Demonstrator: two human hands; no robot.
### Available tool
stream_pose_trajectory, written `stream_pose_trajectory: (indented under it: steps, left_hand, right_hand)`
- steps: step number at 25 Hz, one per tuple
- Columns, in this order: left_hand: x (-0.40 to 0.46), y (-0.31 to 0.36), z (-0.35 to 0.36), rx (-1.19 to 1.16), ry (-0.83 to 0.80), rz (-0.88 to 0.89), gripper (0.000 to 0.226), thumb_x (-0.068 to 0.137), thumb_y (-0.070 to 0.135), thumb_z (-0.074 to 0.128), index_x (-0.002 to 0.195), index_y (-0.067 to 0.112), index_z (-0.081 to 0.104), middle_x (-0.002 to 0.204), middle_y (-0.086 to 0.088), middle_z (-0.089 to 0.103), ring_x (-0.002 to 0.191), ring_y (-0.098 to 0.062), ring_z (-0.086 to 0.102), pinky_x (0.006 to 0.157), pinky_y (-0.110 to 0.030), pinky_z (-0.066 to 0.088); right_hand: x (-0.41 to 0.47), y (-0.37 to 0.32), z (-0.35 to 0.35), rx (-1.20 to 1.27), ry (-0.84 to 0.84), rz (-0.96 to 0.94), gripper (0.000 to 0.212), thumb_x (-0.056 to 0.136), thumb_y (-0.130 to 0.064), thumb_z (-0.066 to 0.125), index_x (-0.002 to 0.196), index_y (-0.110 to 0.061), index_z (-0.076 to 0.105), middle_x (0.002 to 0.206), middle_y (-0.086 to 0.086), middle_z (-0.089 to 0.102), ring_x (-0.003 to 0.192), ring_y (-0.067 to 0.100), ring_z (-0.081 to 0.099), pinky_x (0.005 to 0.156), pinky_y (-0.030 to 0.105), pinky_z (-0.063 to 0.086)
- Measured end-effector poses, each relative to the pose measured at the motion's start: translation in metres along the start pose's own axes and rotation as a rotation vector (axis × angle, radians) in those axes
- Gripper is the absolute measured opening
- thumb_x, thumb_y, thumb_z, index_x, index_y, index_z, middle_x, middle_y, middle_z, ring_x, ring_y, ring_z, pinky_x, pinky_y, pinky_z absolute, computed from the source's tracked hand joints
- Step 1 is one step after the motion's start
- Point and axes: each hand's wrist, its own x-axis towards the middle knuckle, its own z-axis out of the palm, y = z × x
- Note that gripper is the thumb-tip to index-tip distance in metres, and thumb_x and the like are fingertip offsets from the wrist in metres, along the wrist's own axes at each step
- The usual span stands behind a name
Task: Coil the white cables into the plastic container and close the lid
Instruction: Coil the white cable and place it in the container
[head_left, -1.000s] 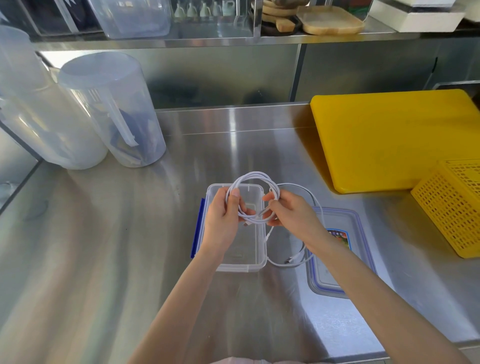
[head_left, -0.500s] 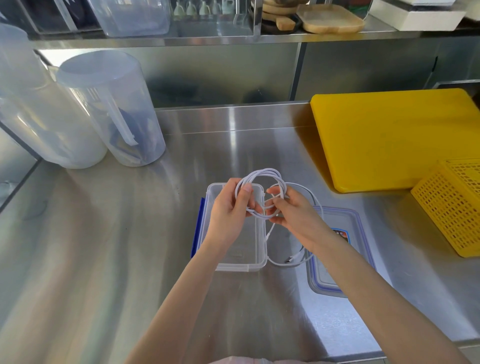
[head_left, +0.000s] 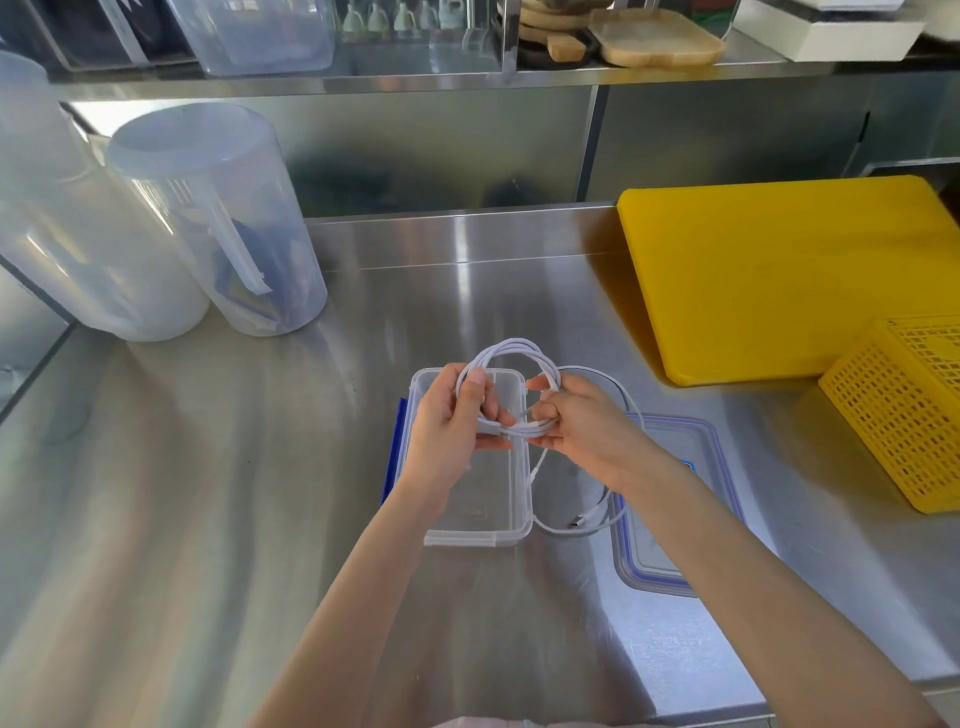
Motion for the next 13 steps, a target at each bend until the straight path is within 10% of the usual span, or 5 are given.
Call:
stream_pose_trajectory:
  steps: [13]
  left_hand:
    - [0.002, -0.016, -0.010, -0.200, -0.030, -0.058, 0.028, 0.098, 0.021, 0.031, 0.075, 0.014, 0.045, 0.052, 0.008, 0.047, 0.055, -0.004, 0.059, 0.046, -0.017, 0.045]
  right_hand:
    - [-0.003, 0.002, -0.004, 0.836, -0.455, 0.184, 0.028, 0.076, -0.001, 0.039, 0.099, -0.007, 0.054, 0.039, -0.008, 0.042, 0.033, 0.006, 0.038, 0.082, 0.028, 0.052]
